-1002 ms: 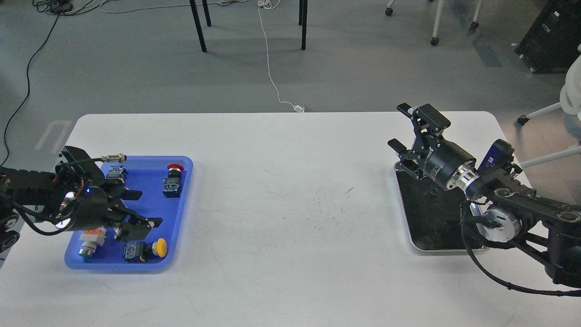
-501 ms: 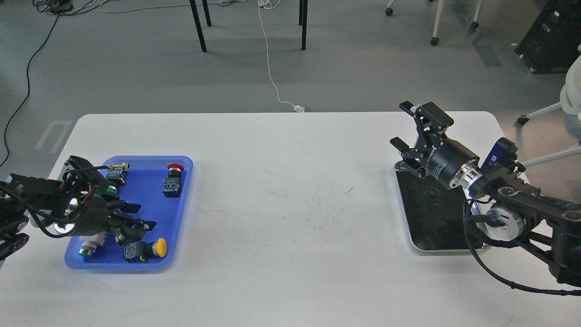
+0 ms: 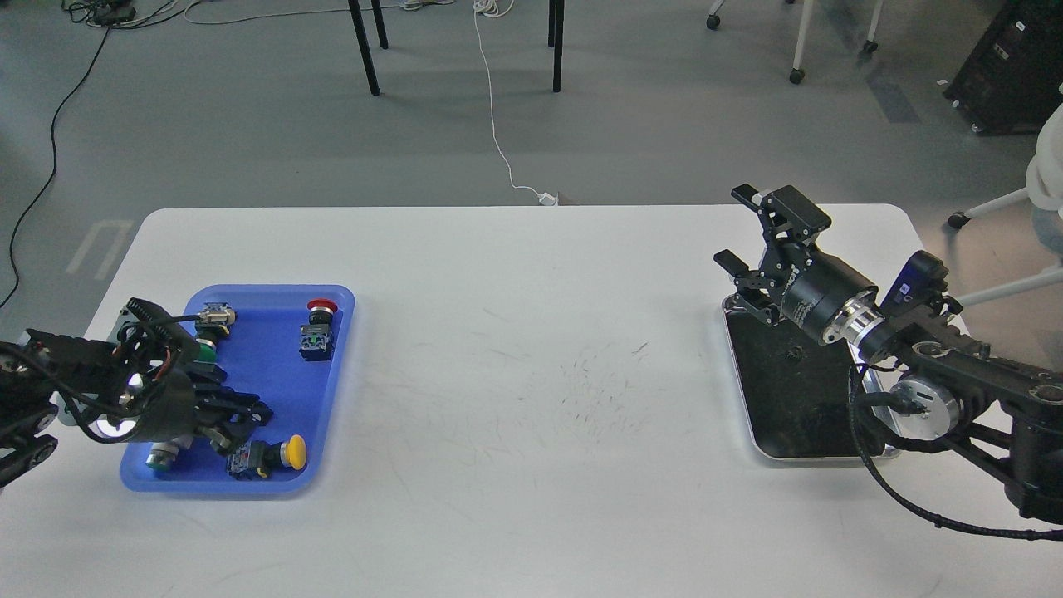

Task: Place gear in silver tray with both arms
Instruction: 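Grasp another black gear in the blue tray with the left gripper, then carry the gear to the table center and release it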

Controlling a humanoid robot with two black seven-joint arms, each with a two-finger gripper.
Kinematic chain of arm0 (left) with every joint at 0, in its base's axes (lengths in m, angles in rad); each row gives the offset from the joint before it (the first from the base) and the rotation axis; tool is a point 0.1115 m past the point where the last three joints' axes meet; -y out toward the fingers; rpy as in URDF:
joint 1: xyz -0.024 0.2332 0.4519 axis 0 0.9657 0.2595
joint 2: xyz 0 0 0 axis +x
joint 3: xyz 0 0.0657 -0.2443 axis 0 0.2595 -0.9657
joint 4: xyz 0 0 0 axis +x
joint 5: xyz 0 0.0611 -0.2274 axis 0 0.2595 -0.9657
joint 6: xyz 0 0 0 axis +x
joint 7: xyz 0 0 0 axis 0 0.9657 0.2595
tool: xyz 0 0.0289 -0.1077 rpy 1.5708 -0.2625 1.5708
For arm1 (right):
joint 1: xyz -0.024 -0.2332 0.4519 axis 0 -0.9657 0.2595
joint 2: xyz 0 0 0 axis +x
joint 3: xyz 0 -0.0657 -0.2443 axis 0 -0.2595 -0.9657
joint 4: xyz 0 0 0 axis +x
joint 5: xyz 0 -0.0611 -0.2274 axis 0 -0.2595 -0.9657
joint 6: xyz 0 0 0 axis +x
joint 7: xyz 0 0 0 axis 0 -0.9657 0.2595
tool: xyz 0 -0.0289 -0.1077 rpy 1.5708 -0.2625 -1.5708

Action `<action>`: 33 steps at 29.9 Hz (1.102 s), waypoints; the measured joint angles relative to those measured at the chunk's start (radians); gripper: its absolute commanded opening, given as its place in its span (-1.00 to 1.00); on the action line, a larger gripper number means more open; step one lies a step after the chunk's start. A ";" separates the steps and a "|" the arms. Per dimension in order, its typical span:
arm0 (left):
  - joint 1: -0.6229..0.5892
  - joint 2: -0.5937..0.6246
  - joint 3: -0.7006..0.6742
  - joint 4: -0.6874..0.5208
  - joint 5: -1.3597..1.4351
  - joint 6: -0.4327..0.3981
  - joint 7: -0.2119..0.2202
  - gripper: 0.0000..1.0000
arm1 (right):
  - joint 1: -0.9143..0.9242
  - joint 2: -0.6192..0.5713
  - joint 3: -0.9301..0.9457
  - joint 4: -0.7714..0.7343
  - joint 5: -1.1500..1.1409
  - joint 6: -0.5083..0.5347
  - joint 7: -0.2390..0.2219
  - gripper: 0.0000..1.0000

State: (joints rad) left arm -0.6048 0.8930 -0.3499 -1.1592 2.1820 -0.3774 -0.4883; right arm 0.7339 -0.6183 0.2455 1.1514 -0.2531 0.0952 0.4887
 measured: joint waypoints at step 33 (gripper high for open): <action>-0.403 -0.336 0.103 -0.191 0.000 -0.038 0.000 -0.76 | 0.296 -0.009 0.043 -0.009 0.307 0.003 0.000 0.98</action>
State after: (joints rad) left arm -1.0077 0.5573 -0.2473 -1.3503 2.1818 -0.4152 -0.4887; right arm 1.0298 -0.6272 0.2881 1.1427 0.0544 0.0985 0.4887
